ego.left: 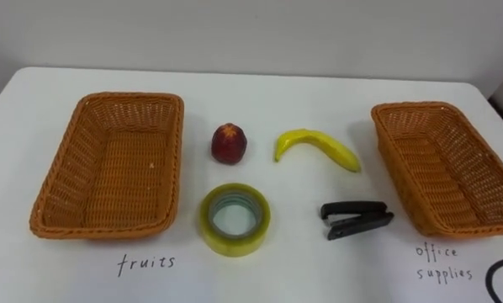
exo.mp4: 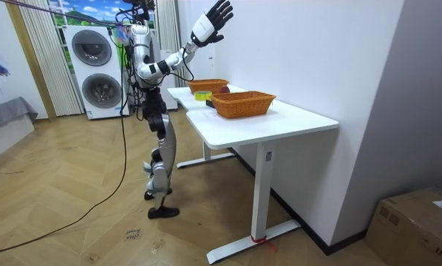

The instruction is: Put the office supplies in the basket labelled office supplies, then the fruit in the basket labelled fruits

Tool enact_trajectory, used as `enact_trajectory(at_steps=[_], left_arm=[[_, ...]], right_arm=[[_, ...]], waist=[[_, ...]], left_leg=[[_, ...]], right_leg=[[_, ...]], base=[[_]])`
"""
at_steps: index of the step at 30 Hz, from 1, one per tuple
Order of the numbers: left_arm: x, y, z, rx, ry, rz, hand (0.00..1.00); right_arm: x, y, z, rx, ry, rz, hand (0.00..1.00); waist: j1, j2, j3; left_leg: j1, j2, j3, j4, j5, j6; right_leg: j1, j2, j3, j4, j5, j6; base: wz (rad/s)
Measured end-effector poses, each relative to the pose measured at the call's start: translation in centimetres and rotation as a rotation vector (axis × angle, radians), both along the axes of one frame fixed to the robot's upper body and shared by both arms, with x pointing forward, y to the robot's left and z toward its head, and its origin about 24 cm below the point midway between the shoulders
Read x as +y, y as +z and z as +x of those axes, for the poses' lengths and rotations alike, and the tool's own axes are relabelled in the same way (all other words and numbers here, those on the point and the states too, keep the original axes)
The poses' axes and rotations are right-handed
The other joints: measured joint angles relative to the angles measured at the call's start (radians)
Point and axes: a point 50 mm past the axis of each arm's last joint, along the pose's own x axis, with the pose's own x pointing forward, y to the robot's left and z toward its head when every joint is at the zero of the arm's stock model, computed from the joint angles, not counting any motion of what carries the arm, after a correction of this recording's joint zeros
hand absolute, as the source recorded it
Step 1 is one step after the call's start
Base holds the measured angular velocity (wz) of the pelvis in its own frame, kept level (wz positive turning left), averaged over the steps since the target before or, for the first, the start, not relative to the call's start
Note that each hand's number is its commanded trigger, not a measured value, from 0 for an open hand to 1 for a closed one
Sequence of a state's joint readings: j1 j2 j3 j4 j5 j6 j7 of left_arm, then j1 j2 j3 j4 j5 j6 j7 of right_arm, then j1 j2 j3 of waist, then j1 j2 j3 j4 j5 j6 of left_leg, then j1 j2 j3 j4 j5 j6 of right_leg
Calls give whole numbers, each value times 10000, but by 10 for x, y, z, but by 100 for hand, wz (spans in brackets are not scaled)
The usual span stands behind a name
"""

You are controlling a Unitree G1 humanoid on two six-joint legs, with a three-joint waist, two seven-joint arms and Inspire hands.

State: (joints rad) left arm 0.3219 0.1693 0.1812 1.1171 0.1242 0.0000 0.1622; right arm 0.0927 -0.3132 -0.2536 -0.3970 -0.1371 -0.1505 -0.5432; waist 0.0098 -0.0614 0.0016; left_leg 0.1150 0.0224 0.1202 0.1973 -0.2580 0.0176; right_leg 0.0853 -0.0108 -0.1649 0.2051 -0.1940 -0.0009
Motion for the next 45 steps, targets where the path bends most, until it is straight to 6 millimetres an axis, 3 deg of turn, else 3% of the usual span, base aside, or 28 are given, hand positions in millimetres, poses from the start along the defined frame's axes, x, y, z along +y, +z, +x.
enact_trajectory(at_steps=[9,14,22,36,40,45], left_arm=[[1,0,1,-28,-105,-374,0],[3,1,1,-13,-199,-598,0],[4,0,5,20,-599,-883,0],[1,-1,11,136,-929,-1229,0],[1,-1,13,229,-1085,-1224,0],[2,-1,17,158,-1116,-1376,0]], right_arm=[[8,-6,9,1193,1070,-1048,0],[11,-10,12,1765,1599,-1372,0],[13,-14,16,2507,2241,-1783,0],[35,-34,25,5069,4057,-3097,0],[41,-42,27,5986,4850,-3272,0],[44,-46,28,6621,5445,-3473,0]], waist=[[171,-137,5],[237,-266,48],[265,-254,45],[263,-236,-16],[269,-323,-73],[406,-383,-66]], left_leg=[[4,0,-23,-39,-1,-1],[-4,-4,-94,-74,0,-1],[-13,-9,-146,-70,1,0],[-166,-1,-144,21,2,-2],[-185,2,-160,22,6,-9],[-180,2,-164,66,7,-10]], right_leg=[[37,-2,-24,-1,2,-3],[36,-2,-60,-15,1,-2],[22,-7,-136,-31,1,-2],[-23,-17,-181,-21,8,-13],[-20,-24,-248,-20,11,-18],[-14,-25,-257,-26,12,-17]], base=[[0],[3],[0],[0],[2],[1]])
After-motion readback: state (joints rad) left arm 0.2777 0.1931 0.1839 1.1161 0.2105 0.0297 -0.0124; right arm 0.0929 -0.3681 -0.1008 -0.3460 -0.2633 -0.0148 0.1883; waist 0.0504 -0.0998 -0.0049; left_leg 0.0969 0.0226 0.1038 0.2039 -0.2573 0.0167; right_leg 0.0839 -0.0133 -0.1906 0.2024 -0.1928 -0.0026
